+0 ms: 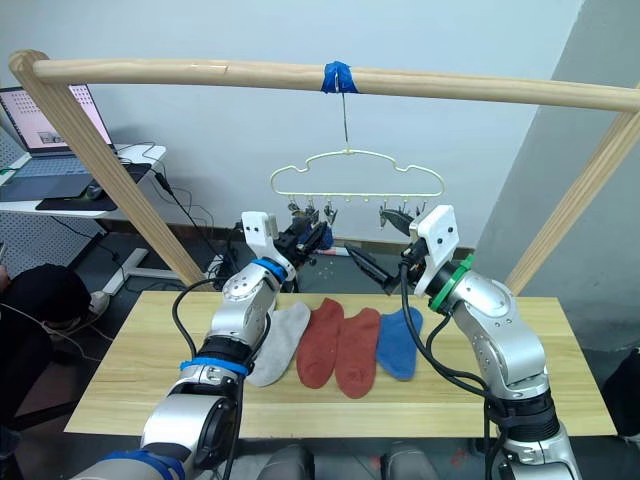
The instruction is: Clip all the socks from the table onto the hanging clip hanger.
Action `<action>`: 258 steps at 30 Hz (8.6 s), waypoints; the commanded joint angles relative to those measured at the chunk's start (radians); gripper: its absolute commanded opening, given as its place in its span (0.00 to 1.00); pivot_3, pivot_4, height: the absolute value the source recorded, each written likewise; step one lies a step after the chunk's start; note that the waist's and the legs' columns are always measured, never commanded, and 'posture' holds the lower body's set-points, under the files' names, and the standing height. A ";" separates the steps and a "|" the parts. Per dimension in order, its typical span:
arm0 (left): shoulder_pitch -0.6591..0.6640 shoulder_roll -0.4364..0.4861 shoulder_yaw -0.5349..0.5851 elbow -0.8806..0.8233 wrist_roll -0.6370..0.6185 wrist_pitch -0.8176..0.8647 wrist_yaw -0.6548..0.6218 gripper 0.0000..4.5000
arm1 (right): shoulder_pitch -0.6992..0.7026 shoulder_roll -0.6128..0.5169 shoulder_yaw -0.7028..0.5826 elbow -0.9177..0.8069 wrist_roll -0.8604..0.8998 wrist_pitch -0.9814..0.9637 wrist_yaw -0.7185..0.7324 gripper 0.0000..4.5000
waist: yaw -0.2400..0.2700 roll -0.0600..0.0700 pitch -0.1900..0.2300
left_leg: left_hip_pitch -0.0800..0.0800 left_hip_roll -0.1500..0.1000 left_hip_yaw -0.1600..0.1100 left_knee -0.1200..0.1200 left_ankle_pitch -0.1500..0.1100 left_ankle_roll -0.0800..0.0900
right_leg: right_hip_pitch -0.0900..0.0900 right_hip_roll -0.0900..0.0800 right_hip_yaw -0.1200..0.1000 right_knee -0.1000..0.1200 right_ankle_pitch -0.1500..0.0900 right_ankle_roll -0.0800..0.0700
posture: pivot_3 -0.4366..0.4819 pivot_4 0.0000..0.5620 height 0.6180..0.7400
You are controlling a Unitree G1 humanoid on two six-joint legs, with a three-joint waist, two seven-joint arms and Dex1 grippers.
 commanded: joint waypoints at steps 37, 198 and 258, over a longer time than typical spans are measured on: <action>-0.039 0.017 0.024 0.042 0.013 -0.078 0.016 0.47 | -0.033 -0.025 0.031 -0.047 0.009 -0.026 0.036 1.00 | -0.001 0.000 0.000 | 0.000 0.000 0.000 0.000 0.000 0.000 | 0.000 0.000 0.000 0.000 0.000 0.000 | 0.39 0.17 1.00; 0.144 0.258 0.140 -0.693 -0.563 1.153 -0.126 0.69 | -0.084 0.124 0.253 0.207 -0.339 0.024 -0.001 0.00 | 0.002 -0.003 0.013 | 0.004 0.001 -0.001 -0.001 0.000 0.000 | 0.002 0.000 0.000 0.001 0.000 0.000 | 0.51 0.18 1.00; 0.067 0.010 -0.090 -0.276 0.020 0.088 -0.022 0.53 | 0.009 -0.006 -0.047 0.007 0.073 0.072 0.078 1.00 | 0.022 -0.003 0.013 | 0.000 0.000 0.000 0.001 0.000 0.000 | 0.000 0.000 0.000 0.000 0.000 0.000 | 0.43 0.18 1.00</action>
